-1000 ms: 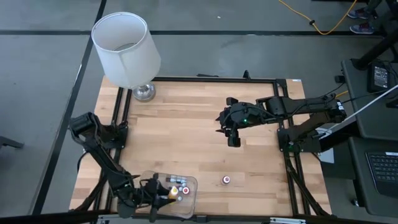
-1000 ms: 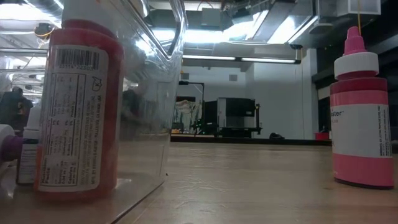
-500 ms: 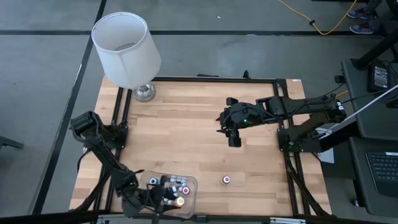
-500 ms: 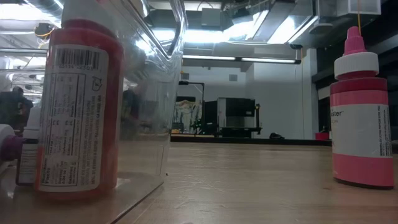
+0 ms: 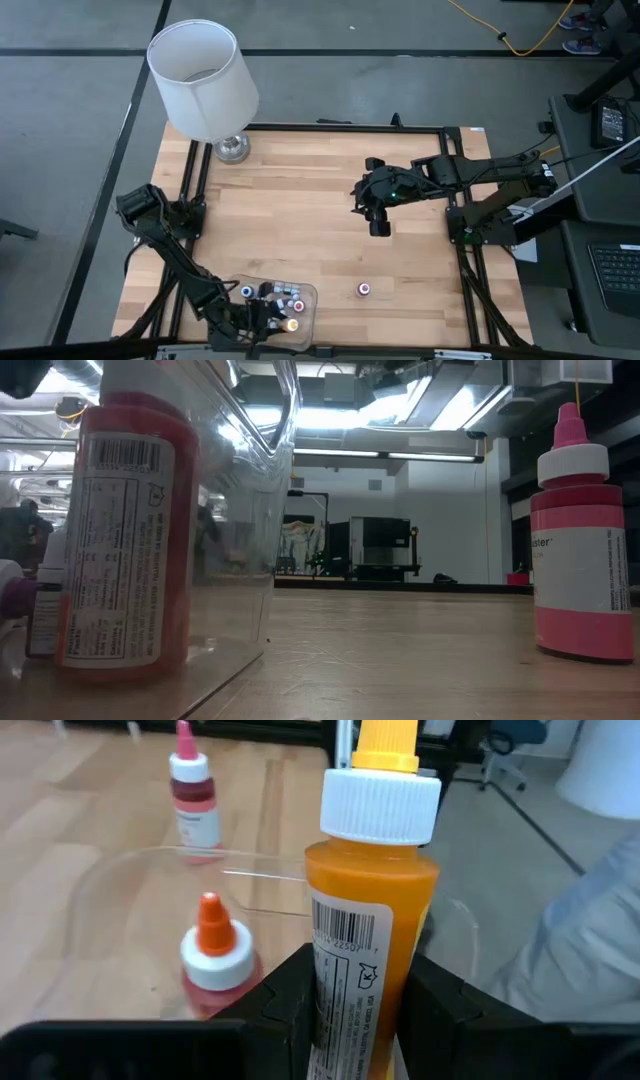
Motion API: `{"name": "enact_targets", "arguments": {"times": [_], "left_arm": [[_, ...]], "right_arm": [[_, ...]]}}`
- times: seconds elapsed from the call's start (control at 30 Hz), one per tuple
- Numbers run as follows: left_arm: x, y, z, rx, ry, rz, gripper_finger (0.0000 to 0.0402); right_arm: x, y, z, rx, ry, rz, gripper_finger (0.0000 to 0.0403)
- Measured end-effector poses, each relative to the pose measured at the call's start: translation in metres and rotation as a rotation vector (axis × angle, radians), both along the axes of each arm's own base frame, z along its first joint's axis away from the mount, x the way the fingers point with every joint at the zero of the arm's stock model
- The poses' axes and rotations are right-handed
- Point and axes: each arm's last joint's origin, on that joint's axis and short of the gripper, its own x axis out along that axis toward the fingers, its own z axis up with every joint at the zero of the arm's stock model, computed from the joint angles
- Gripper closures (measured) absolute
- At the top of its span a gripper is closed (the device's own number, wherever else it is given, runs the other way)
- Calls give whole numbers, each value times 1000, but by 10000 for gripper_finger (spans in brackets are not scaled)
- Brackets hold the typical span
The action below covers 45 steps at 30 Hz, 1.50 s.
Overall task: Pick & Place food coloring
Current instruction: Put the large yellow food coloring bottle into the bin
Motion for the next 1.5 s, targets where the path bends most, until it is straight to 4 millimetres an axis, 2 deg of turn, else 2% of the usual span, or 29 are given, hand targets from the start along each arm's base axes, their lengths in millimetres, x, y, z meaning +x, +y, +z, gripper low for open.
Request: {"name": "enact_targets", "arguments": {"times": [0.33,0.53,0.73,0.93,1.5], "left_arm": [[8,-2,-16,-17,22,-35,297],[12,-1,-18,1,29,-63,297],[20,3,-17,10,41,-161,297],[30,10,-15,22,23,-180,297],[34,14,-16,22,37,-207,273]], "right_arm": [[0,0,-1,-2,9,1,197],[0,0,-1,-2,9,1,197],[0,0,-1,-2,10,0,197],[0,0,-1,-2,11,0,197],[-2,0,-2,-8,32,3,197]]}}
